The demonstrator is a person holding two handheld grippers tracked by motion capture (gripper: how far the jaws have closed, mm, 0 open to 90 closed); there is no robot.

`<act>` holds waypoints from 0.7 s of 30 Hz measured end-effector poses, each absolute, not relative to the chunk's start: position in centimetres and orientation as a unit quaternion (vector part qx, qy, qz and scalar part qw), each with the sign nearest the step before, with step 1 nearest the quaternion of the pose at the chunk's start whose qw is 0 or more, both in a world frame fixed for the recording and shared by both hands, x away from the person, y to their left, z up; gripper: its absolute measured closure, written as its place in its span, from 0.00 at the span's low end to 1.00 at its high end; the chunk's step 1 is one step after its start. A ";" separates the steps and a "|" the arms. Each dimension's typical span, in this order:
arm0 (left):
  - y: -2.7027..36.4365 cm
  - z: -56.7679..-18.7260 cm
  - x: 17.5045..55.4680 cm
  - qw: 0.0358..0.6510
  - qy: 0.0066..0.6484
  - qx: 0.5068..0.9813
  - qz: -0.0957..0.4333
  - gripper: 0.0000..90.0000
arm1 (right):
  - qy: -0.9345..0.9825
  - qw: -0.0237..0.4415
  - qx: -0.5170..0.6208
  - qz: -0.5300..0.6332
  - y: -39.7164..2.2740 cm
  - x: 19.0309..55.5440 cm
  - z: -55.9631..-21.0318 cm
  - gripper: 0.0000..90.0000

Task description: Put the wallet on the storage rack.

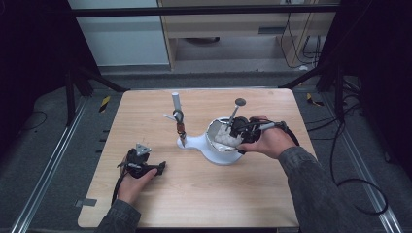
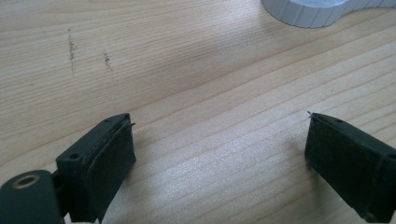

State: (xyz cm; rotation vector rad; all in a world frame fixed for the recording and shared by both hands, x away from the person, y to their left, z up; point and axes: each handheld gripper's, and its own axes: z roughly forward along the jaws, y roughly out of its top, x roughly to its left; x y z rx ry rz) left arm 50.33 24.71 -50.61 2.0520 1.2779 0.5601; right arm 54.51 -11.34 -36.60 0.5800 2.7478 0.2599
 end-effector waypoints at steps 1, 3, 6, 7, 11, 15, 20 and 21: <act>24.7 -50.6 50.3 0.324 0.487 0.782 0.213 0.08 | 0.962 0.162 0.202 0.088 -11.3 54.5 -36.6 0.35; 24.7 -50.6 50.3 0.324 0.487 0.782 0.213 0.08 | 0.962 0.163 0.201 0.087 -11.3 54.6 -36.6 0.35; 24.7 -50.6 50.3 0.325 0.487 0.782 0.214 0.08 | 0.962 0.163 0.201 0.081 -11.2 54.6 -36.7 0.35; 24.7 -50.6 50.3 0.325 0.487 0.782 0.214 0.08 | 0.963 0.163 0.198 0.081 -11.2 54.7 -36.8 0.34; 24.7 -50.6 50.3 0.324 0.487 0.782 0.214 0.08 | 0.963 0.170 0.194 0.074 -11.1 54.7 -36.8 0.35; 24.7 -50.6 50.3 0.324 0.487 0.782 0.214 0.08 | 0.964 0.174 0.190 0.069 -11.0 54.8 -36.9 0.34; 24.7 -50.6 50.3 0.324 0.487 0.782 0.214 0.08 | 0.964 0.177 0.189 0.062 -10.7 54.8 -37.0 0.34; 24.7 -50.6 50.3 0.325 0.487 0.782 0.214 0.08 | 0.965 0.176 0.186 0.060 -10.6 54.9 -37.1 0.34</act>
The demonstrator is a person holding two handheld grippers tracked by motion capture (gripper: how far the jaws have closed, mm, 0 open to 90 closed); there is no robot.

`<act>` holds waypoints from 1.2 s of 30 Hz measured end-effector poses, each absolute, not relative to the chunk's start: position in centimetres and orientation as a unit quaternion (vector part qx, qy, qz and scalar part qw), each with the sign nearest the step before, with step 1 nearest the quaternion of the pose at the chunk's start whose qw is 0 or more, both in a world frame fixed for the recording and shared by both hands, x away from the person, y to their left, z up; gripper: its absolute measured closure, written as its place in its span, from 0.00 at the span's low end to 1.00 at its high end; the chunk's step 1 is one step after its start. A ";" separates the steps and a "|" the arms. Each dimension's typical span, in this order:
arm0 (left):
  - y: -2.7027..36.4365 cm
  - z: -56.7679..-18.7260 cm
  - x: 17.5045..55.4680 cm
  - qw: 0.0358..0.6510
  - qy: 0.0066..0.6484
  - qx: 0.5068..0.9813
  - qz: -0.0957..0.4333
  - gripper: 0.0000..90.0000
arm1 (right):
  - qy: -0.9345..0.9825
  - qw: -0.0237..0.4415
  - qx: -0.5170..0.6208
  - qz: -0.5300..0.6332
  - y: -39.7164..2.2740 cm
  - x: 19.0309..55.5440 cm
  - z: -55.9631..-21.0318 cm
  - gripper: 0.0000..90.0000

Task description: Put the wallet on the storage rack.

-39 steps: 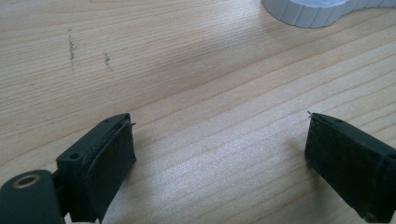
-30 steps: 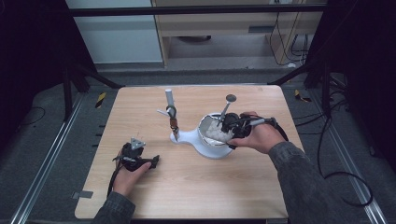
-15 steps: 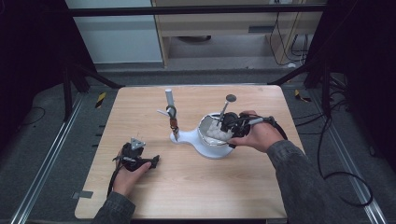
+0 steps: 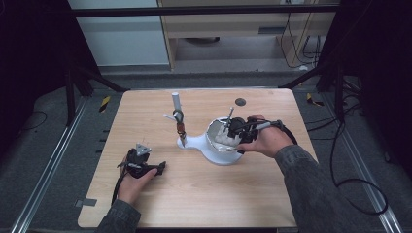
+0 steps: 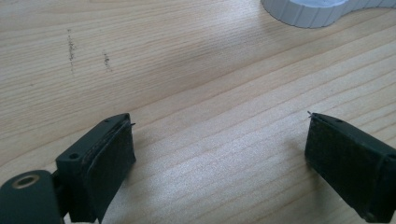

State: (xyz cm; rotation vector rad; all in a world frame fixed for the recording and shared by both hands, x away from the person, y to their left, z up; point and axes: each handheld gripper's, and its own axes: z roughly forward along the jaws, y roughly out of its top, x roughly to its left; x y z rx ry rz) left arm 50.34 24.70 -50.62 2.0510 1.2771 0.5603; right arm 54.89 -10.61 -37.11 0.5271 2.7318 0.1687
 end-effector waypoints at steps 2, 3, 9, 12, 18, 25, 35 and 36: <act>24.7 -50.6 50.3 0.325 0.487 0.782 0.214 0.08 | 0.966 0.175 0.184 0.056 -10.5 55.0 -37.3 0.34; 24.7 -50.6 50.3 0.324 0.487 0.782 0.214 0.08 | 0.966 0.175 0.184 0.056 -10.5 55.0 -37.3 0.34; 24.7 -50.6 50.3 0.324 0.486 0.783 0.214 0.08 | 0.965 0.174 0.189 0.059 -10.3 55.4 -37.5 0.34; 24.7 -50.6 50.3 0.324 0.486 0.783 0.214 0.08 | 0.964 0.172 0.193 0.057 -10.3 55.6 -37.6 0.34; 24.7 -50.6 50.3 0.325 0.487 0.782 0.214 0.08 | 0.964 0.167 0.200 0.058 -10.4 56.1 -37.8 0.34; 24.7 -50.6 50.3 0.324 0.485 0.783 0.214 0.08 | 0.964 0.163 0.203 0.059 -10.3 56.3 -37.9 0.34; 24.7 -50.6 50.3 0.325 0.485 0.783 0.214 0.08 | 0.964 0.159 0.206 0.060 -10.0 56.8 -38.1 0.34; 24.7 -50.6 50.3 0.325 0.486 0.783 0.214 0.08 | 0.964 0.159 0.205 0.060 -10.0 56.8 -38.1 0.34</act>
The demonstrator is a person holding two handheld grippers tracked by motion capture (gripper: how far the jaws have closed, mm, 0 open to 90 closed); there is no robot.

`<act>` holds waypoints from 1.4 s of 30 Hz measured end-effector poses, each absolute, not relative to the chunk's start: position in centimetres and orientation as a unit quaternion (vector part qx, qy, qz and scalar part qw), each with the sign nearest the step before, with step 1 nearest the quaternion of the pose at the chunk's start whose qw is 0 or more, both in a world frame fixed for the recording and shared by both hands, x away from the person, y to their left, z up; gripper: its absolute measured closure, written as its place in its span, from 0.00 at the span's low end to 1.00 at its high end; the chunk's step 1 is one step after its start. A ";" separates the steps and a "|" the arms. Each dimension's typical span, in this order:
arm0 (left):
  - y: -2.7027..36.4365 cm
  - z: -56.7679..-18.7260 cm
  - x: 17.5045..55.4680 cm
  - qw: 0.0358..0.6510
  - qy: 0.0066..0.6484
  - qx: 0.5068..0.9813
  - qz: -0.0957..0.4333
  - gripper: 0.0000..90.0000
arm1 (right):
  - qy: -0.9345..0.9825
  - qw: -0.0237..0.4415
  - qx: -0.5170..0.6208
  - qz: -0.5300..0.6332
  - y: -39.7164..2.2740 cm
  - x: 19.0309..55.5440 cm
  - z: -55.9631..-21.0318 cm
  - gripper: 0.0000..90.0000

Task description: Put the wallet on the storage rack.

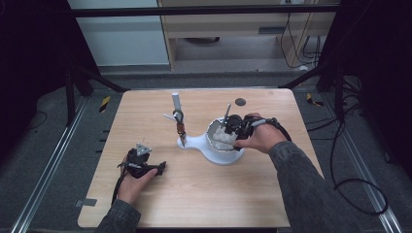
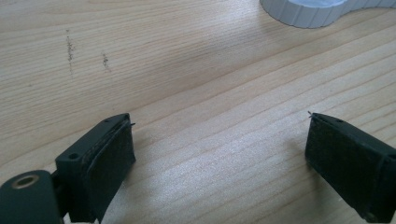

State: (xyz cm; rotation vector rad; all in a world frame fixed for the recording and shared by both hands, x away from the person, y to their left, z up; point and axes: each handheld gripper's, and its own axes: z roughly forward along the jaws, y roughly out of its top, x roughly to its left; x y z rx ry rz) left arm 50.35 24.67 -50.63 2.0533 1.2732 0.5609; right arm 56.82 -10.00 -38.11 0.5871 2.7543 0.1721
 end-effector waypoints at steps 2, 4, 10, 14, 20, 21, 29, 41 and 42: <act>24.7 -50.6 50.3 0.325 0.485 0.783 0.214 0.08 | 0.963 0.159 0.209 0.060 -10.0 56.9 -38.2 0.34; 24.7 -50.6 50.3 0.325 0.485 0.783 0.214 0.08 | 0.963 0.158 0.210 0.060 -10.0 57.0 -38.2 0.34; 24.7 -50.6 50.3 0.325 0.485 0.783 0.214 0.08 | 0.963 0.156 0.212 0.062 -9.8 57.2 -38.3 0.33; 24.7 -50.6 50.3 0.324 0.485 0.784 0.214 0.08 | 0.963 0.154 0.214 0.061 -9.6 57.2 -38.3 0.33; 24.7 -50.6 50.3 0.324 0.485 0.784 0.214 0.08 | 0.963 0.150 0.216 0.065 -9.5 57.4 -38.5 0.33; 24.7 -50.6 50.3 0.325 0.485 0.783 0.214 0.08 | 0.963 0.150 0.216 0.065 -9.5 57.4 -38.5 0.33; 24.7 -50.6 50.3 0.325 0.485 0.783 0.214 0.08 | 0.963 0.149 0.215 0.064 -9.4 57.6 -38.6 0.33; 24.7 -50.6 50.3 0.326 0.486 0.783 0.213 0.08 | 0.962 0.145 0.223 0.065 -9.2 57.7 -38.7 0.32; 24.7 -50.6 50.4 0.325 0.486 0.783 0.213 0.08 | 0.962 0.145 0.223 0.065 -9.2 57.7 -38.7 0.32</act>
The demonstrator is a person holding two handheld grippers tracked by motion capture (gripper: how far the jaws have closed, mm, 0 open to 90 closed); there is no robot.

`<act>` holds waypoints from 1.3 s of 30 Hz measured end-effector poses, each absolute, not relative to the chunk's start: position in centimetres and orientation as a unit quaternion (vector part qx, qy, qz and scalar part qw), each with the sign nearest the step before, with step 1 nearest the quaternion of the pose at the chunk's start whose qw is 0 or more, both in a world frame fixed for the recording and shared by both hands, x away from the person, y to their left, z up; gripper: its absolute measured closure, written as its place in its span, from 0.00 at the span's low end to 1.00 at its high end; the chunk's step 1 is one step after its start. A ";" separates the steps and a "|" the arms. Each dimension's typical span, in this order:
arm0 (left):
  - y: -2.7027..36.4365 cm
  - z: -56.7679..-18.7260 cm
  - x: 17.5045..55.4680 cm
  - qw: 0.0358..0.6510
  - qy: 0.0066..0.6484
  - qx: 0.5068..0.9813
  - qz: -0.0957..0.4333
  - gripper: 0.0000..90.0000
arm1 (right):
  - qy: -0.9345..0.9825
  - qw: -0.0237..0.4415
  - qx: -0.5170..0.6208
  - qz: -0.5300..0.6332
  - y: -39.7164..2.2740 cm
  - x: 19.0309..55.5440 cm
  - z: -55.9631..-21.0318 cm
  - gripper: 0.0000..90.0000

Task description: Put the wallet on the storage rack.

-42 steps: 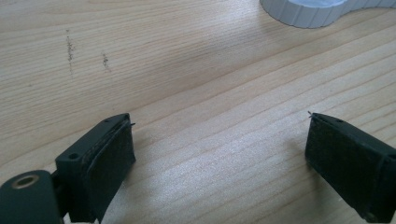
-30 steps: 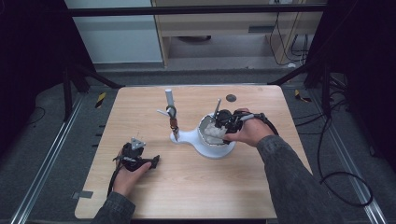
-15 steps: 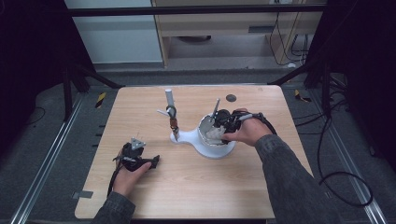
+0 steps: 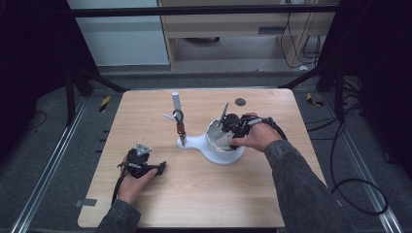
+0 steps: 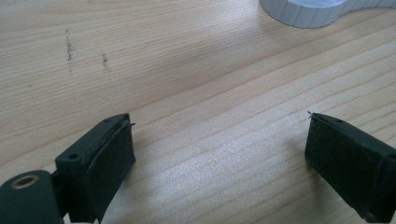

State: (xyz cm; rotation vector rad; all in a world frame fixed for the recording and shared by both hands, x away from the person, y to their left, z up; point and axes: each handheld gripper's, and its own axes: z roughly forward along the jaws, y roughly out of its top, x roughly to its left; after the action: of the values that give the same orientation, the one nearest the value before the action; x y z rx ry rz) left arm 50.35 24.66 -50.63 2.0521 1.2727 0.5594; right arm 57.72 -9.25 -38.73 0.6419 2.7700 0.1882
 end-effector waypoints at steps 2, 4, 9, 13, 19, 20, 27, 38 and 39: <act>24.7 -50.6 50.4 0.325 0.485 0.783 0.213 0.08 | 0.961 0.145 0.225 0.067 -9.3 57.7 -38.7 0.32; 24.7 -50.6 50.3 0.326 0.486 0.783 0.213 0.08 | 0.961 0.146 0.227 0.068 -9.2 57.7 -38.7 0.31; 24.6 -50.6 50.3 0.326 0.486 0.783 0.213 0.08 | 0.958 0.149 0.232 0.077 -9.4 57.8 -38.5 0.27; 24.7 -50.6 50.4 0.325 0.486 0.783 0.213 0.08 | 0.957 0.151 0.235 0.080 -9.5 57.7 -38.3 0.23; 24.7 -50.6 50.4 0.325 0.485 0.783 0.213 0.08 | 0.954 0.155 0.240 0.093 -9.7 57.4 -37.7 0.18; 24.7 -50.6 50.4 0.325 0.485 0.783 0.213 0.08 | 0.953 0.155 0.241 0.097 -9.7 57.4 -37.6 0.18; 24.6 -50.6 50.4 0.326 0.486 0.783 0.213 0.08 | 0.951 0.162 0.238 0.113 -10.0 57.0 -36.9 0.14; 24.6 -50.6 50.4 0.324 0.485 0.784 0.212 0.07 | 0.939 0.171 0.258 0.148 -11.4 56.3 -35.6 0.10; 24.6 -50.6 50.4 0.325 0.486 0.783 0.212 0.07 | 0.937 0.167 0.264 0.157 -11.6 56.2 -35.5 0.11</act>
State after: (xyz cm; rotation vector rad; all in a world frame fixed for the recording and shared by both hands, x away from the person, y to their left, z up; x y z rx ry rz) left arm 50.36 24.62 -50.64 2.0545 1.2737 0.5568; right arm 56.24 -11.58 -35.48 0.7500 2.6667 0.4461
